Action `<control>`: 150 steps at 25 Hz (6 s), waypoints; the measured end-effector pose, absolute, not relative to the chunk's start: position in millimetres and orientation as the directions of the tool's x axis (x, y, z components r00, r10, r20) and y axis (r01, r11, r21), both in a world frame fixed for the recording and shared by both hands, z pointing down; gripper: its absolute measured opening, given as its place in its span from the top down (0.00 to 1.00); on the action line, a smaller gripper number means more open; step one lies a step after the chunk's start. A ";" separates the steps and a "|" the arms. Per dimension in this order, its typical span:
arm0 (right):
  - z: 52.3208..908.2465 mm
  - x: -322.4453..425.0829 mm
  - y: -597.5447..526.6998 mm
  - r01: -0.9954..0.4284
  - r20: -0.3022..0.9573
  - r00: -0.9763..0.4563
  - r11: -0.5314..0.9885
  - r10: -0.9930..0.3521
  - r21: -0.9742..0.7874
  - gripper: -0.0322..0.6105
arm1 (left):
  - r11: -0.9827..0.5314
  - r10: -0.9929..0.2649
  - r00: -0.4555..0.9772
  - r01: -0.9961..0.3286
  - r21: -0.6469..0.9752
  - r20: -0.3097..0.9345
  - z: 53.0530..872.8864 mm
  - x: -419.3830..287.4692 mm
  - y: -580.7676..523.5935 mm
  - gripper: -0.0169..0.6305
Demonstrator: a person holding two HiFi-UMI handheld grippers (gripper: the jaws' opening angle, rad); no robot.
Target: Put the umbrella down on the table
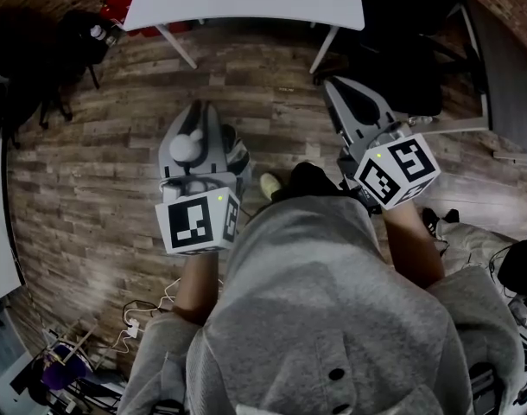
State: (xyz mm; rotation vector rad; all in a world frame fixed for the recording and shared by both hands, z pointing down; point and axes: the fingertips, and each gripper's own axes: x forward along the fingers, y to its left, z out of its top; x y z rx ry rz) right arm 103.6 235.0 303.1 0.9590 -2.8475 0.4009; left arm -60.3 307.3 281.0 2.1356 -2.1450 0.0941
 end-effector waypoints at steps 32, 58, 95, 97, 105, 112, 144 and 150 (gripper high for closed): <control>319.0 87.0 170.4 -0.618 0.203 -0.786 0.756 -0.584 -0.218 0.91 | -0.021 -0.990 0.025 -0.999 0.025 0.139 293.1 -70.2 239.6 0.89; 325.2 58.0 -21.8 -0.639 0.259 -0.767 0.733 -0.587 -0.231 0.91 | -0.025 -0.976 0.036 -0.998 0.054 0.216 301.5 -100.9 55.9 0.89; 332.0 98.4 -168.2 -0.578 0.202 -0.816 0.758 -0.542 -0.301 0.91 | 0.020 -0.980 -0.026 -0.999 -0.035 0.198 280.4 -53.8 -86.9 0.89; 331.5 98.6 -171.4 -0.573 0.195 -0.819 0.763 -0.539 -0.300 0.91 | 0.019 -0.980 -0.027 -0.999 -0.041 0.195 279.3 -51.4 -89.8 0.89; 329.9 97.0 -177.9 -0.560 0.179 -0.828 0.777 -0.531 -0.288 0.91 | 0.009 -0.983 -0.018 -0.999 -0.048 0.183 276.6 -44.4 -95.8 0.89; 324.2 82.5 -178.0 -0.559 0.178 -0.829 0.782 -0.530 -0.275 0.91 | 0.000 -0.984 -0.008 -0.999 -0.044 0.177 273.4 -56.2 -98.0 0.89; 325.1 -22.2 -283.1 -0.677 0.253 -0.735 0.704 -0.629 -0.217 0.91 | -0.148 -0.970 0.156 -0.987 0.056 0.188 303.7 -166.6 -238.1 0.89; 329.3 -31.9 -292.8 -0.706 0.269 -0.707 0.677 -0.654 -0.210 0.91 | -0.183 -0.965 0.191 -0.981 0.065 0.181 311.5 -180.1 -258.1 0.89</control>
